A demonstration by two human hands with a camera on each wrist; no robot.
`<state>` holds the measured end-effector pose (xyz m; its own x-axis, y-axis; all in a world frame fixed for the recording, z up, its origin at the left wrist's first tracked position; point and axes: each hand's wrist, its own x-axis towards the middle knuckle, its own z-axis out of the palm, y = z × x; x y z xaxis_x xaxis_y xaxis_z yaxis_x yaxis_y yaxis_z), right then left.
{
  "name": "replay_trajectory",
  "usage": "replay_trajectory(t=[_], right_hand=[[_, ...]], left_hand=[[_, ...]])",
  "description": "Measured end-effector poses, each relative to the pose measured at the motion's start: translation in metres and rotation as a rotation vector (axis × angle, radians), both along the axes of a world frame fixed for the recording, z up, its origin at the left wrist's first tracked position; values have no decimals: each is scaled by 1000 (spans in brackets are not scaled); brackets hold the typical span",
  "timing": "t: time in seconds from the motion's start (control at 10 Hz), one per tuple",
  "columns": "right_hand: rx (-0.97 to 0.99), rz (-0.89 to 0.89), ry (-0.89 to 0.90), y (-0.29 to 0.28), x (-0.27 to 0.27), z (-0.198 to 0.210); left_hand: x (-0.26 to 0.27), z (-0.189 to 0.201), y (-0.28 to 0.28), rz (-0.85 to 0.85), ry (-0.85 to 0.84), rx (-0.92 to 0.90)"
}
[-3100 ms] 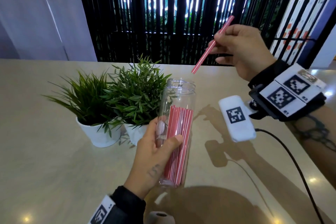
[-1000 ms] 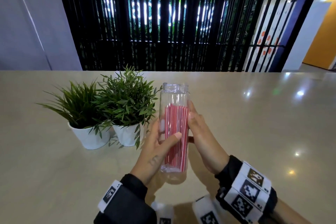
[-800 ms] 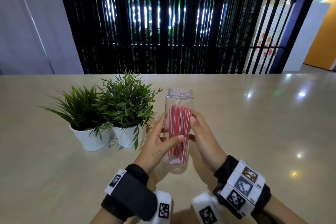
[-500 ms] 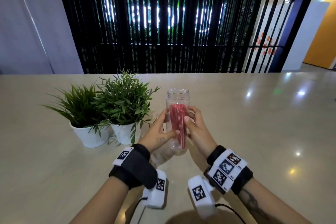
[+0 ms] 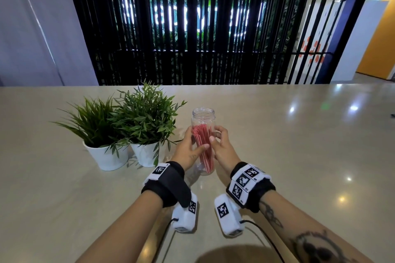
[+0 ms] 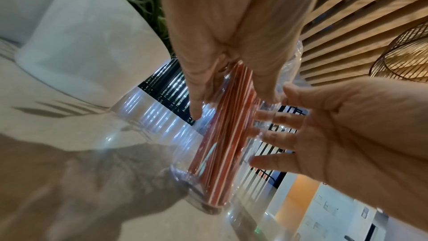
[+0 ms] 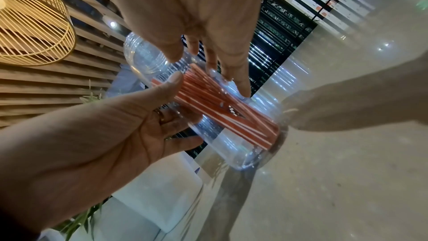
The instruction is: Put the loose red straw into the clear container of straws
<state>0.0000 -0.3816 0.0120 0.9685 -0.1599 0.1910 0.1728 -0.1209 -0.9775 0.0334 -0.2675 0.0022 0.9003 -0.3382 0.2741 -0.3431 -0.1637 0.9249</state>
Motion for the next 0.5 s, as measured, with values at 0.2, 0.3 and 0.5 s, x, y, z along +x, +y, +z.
replay_trajectory(t=[0.2,0.3,0.5], right_hand=[[8,-22,-17,-3,5,-17],[-14,-7,-36,-3,4,-21],[-2,0,-28,-3,3,-23]], left_hand=[[3,-8,-2,-12,-42,51],[2,-11,-3,-8,-56,63],[1,-10,-4,2,-11,69]])
